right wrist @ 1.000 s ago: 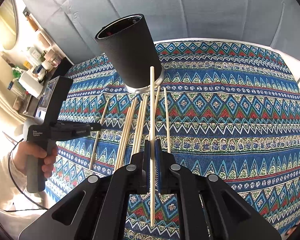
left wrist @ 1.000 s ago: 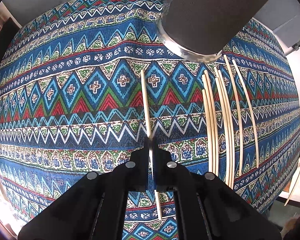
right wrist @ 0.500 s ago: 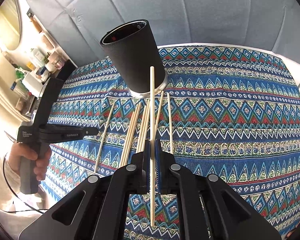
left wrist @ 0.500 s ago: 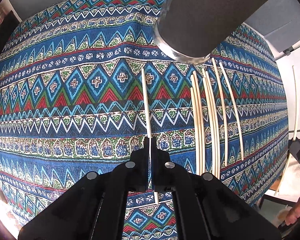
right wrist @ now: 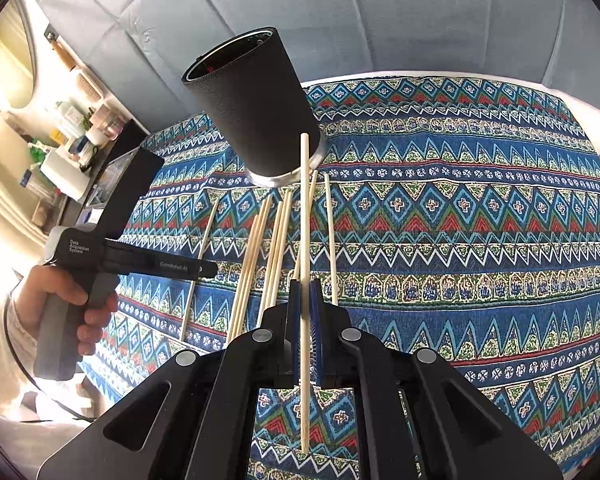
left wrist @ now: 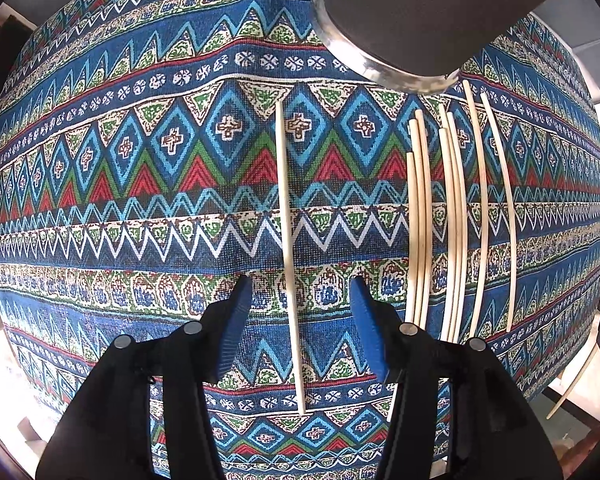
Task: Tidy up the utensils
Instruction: 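Lift the held stick with the left tool while the right tool lifts its stick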
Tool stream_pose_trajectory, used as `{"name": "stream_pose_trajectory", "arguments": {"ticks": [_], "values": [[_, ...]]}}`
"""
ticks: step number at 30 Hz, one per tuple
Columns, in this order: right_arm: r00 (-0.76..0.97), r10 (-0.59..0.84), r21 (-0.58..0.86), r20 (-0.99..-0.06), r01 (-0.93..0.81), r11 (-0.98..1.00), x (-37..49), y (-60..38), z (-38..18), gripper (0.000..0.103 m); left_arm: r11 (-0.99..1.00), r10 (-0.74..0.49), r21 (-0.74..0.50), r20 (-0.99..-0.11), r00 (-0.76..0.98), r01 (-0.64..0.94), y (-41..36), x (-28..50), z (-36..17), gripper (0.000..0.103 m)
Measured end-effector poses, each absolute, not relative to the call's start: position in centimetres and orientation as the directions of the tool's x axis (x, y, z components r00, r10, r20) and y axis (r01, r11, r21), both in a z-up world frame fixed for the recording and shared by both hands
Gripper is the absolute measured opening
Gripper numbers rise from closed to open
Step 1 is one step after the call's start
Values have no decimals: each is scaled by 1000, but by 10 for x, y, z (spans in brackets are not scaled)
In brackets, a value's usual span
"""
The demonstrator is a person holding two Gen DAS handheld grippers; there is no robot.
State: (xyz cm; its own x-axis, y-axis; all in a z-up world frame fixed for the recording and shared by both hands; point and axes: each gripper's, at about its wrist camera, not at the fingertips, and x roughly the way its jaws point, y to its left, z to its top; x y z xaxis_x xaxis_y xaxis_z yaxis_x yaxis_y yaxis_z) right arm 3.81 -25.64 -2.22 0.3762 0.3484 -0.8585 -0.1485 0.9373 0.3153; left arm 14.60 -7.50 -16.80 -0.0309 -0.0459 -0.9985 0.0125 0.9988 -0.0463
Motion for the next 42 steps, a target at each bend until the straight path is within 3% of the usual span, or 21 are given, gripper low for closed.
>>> {"name": "stream_pose_trajectory", "arguments": {"ticks": [2,4,7,9,10,12,15,21,25,30,34,42], "values": [[378,351,318,-857,-149,936,38,-257,-21,5,999,-38,-38,-999,-22,-5,-85,149,-170,52],[380,351,317,-856,-150,936,38,-258,-20,5,1000,-7,-7,-1000,-16,-4,-90,148,-170,37],[383,352,321,-854,-145,936,39,-260,-22,5,1000,2,2,-1000,-2,8,-74,143,-166,30],[384,356,327,-852,-141,934,39,-261,-23,5,1000,11,12,-999,38,19,-69,136,-164,31],[386,359,331,-850,-141,933,39,-260,-24,5,999,38,39,-998,56,24,-67,132,-160,39],[387,368,340,-846,-141,930,39,-259,-26,5,996,81,83,-993,90,26,-68,127,-158,42],[391,378,346,-839,-151,926,37,-255,-25,5,999,21,24,-997,71,43,-75,116,-160,6],[389,383,347,-838,-162,924,38,-255,-25,8,1000,-13,-13,-1000,13,1,-77,131,-165,5],[311,329,282,-892,-187,941,42,-249,-51,9,999,-33,-33,-999,-5,-18,-58,133,-166,4],[196,353,324,-915,-167,931,38,-246,-89,9,996,-82,-81,-997,-11,-41,-29,122,-159,4],[148,306,279,-940,-180,943,35,-236,-107,21,994,-103,-103,-995,-7,-29,-18,110,-152,4],[131,253,223,-958,-211,952,45,-220,-117,18,992,-121,-121,-993,-6,-21,-17,58,-138,4]]}}
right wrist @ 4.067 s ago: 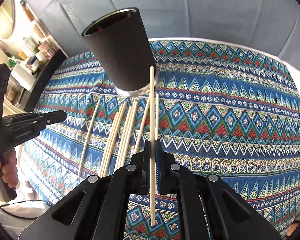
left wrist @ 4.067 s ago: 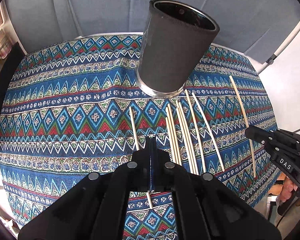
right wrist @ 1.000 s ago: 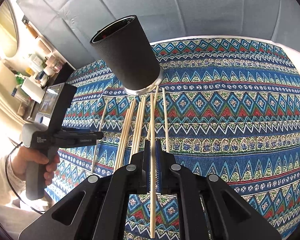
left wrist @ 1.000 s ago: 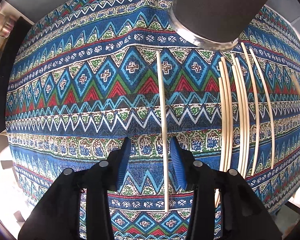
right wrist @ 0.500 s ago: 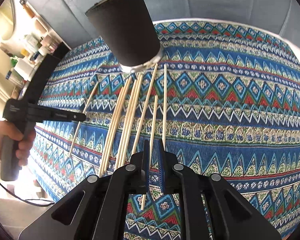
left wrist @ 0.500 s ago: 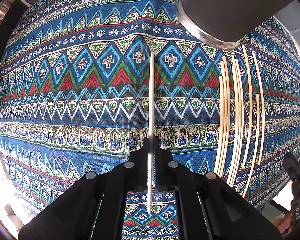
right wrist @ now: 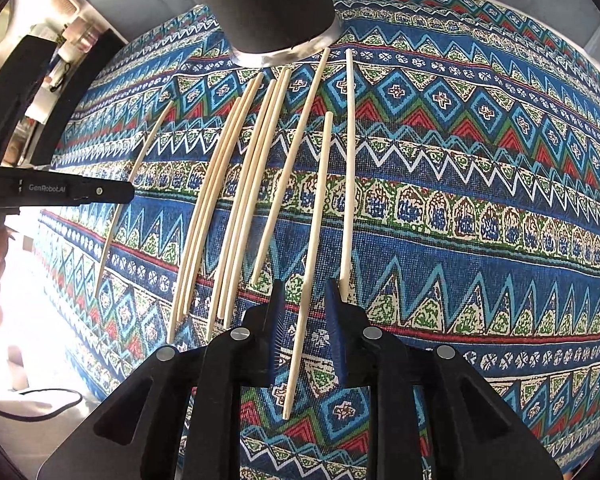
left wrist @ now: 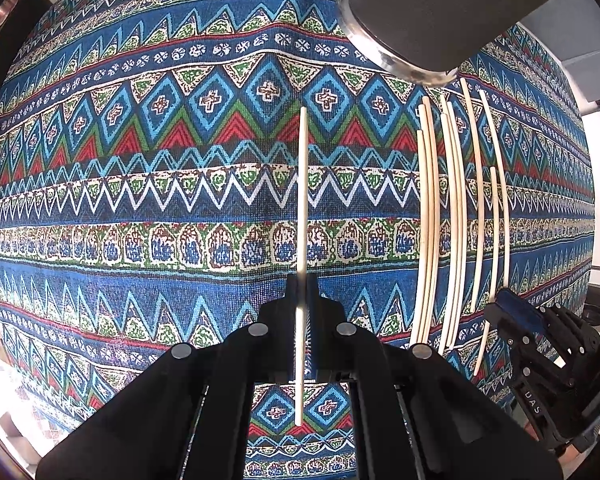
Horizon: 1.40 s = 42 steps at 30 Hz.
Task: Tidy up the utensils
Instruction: 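Lift the held stick with the left tool while the right tool lifts its stick, then carry the left tool's stick over the black cup while the right tool carries its stick there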
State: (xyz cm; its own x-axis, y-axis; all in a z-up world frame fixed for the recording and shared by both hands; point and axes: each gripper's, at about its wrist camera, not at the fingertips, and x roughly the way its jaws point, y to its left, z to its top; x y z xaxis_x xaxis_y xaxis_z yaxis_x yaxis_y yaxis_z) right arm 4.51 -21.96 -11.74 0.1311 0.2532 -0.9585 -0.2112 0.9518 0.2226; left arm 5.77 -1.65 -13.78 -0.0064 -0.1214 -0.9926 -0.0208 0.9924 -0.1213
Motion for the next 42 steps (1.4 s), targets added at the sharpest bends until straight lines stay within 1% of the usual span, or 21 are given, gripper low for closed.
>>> {"name": "stream_pose_trajectory", "arguments": {"ticks": [3,4,5,6,8,10,13,19,24,29,34,37,42], "values": [[114,209,176,-971,-249,952,48,-209,-117,18,993,-118,-118,-993,2,-16,-27,58,-141,4],[111,204,171,-973,-251,953,49,-208,-118,17,992,-128,-128,-992,0,-20,-29,59,-140,5],[104,193,164,-976,-237,958,51,-210,-119,6,991,-135,-135,-991,-3,-23,-32,64,-137,5],[94,200,175,-975,-221,959,53,-213,-120,5,990,-137,-137,-991,-1,-24,-33,67,-135,5],[91,227,206,-970,-196,959,54,-218,-121,5,991,-135,-135,-991,6,-16,-32,66,-131,5],[95,215,192,-972,-211,958,52,-215,-121,5,990,-139,-139,-990,7,-19,-29,66,-125,5],[89,261,240,-961,-197,951,47,-216,-117,5,989,-144,-144,-990,12,-17,-23,67,-118,5],[151,381,355,-912,-176,918,41,-229,-77,5,989,-148,-148,-988,46,-11,-9,71,-95,5],[236,439,399,-867,-199,895,42,-237,-33,5,988,-151,-152,-984,97,-2,0,79,-65,5],[316,461,394,-829,-253,884,51,-241,6,5,990,-140,-139,-974,179,18,5,88,-27,5],[376,462,364,-803,-305,880,67,-234,34,5,994,-108,-100,-956,273,42,-5,95,12,5],[401,473,359,-785,-329,874,79,-232,47,5,996,-92,-80,-944,318,49,-12,104,25,5],[432,485,340,-760,-371,864,99,-226,64,5,994,-105,-88,-920,377,61,-19,116,50,5]]}}
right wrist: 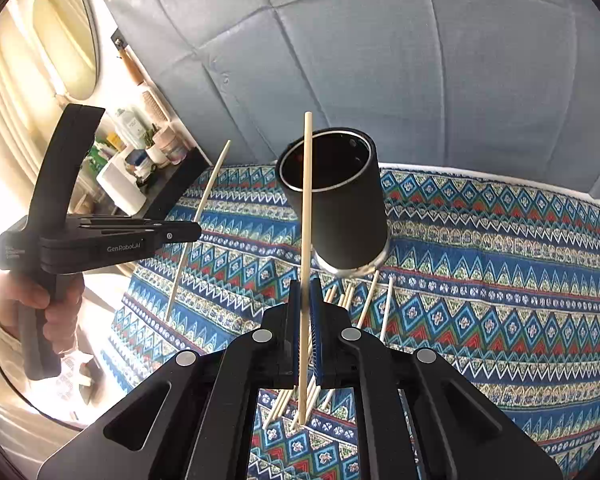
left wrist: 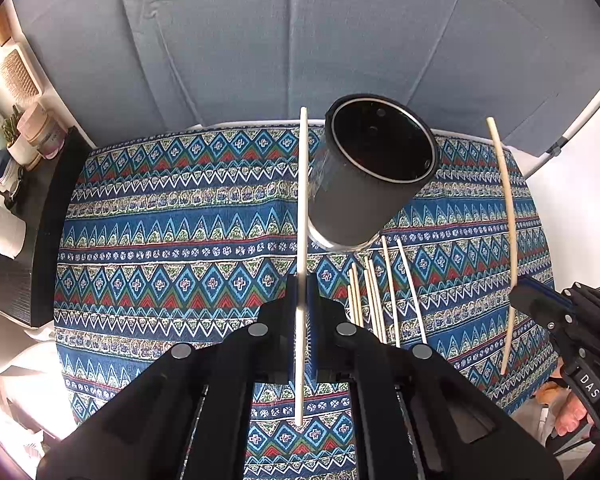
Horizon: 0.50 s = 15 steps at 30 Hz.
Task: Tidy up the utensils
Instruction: 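Carry the left tool's stick over the black cup while the right tool carries its stick there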
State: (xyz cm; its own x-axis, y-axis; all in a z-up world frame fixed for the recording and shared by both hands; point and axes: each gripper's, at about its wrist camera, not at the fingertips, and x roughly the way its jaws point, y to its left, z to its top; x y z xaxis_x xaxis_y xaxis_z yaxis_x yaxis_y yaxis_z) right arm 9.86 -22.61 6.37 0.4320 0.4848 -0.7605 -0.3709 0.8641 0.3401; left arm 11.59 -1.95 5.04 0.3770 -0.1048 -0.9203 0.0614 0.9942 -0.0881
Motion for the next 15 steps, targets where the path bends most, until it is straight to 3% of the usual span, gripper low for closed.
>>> {"name": "stream_pose_trajectory", "arguments": {"ticks": [15], "values": [[519,557,400,-649,-390,830,156,-220,93,5,984,-176,-148,-851,494,95,-31,156,100,5]]}}
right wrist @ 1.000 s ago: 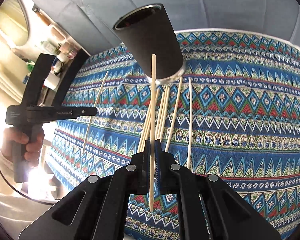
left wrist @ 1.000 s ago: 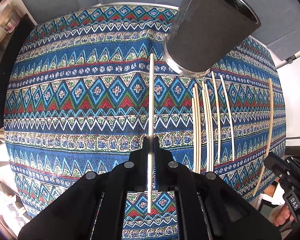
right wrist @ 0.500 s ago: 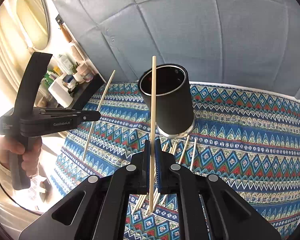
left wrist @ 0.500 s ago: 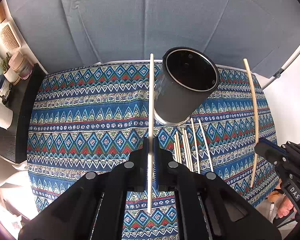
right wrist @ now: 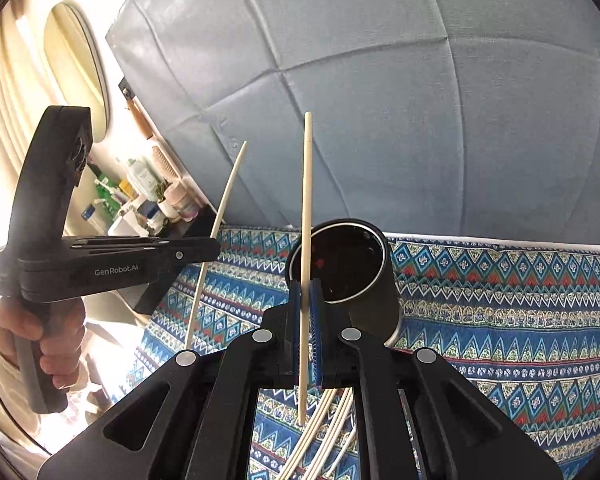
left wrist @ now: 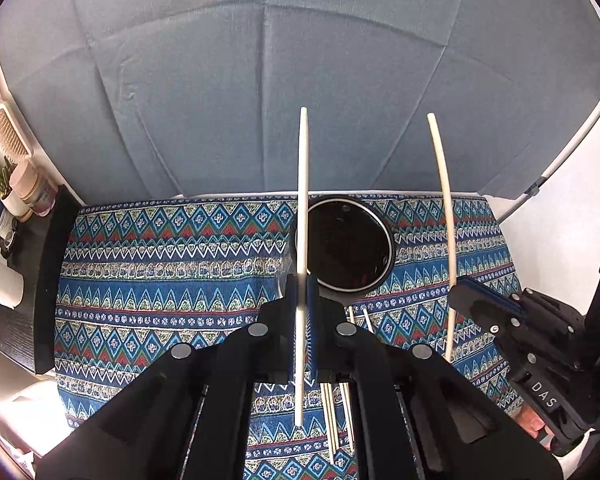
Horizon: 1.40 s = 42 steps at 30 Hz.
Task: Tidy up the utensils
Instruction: 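Carry the left tool's stick over the black cup while the right tool carries its stick there, then open the left tool to drop its stick into the cup while the right tool releases its stick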
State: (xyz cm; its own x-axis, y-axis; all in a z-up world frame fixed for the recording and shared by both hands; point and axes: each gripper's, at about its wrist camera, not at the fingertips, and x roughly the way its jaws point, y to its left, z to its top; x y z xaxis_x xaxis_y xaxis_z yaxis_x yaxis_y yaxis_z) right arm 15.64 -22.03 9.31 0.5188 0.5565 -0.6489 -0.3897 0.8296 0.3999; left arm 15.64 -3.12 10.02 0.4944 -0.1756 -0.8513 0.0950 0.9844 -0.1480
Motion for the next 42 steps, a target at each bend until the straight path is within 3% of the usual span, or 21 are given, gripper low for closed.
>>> {"name": "stream_pose_trajectory", "arguments": {"ticks": [11,21,31,42], "values": [[624,567,406,-538,-398,823,203,-217,86,5,971,-236,-201,-752,615,127,-38,204,120,5],[667,580,430,-468,-402,809,232,-214,46,5,957,-285,-249,-695,660,152,-53,237,78,5],[743,565,435,-358,-403,805,220,-212,4,5,950,-291,-274,-613,735,148,-48,220,23,5],[770,573,469,-279,-412,781,218,-205,-6,5,954,-274,-271,-596,754,133,-35,214,16,5]]}}
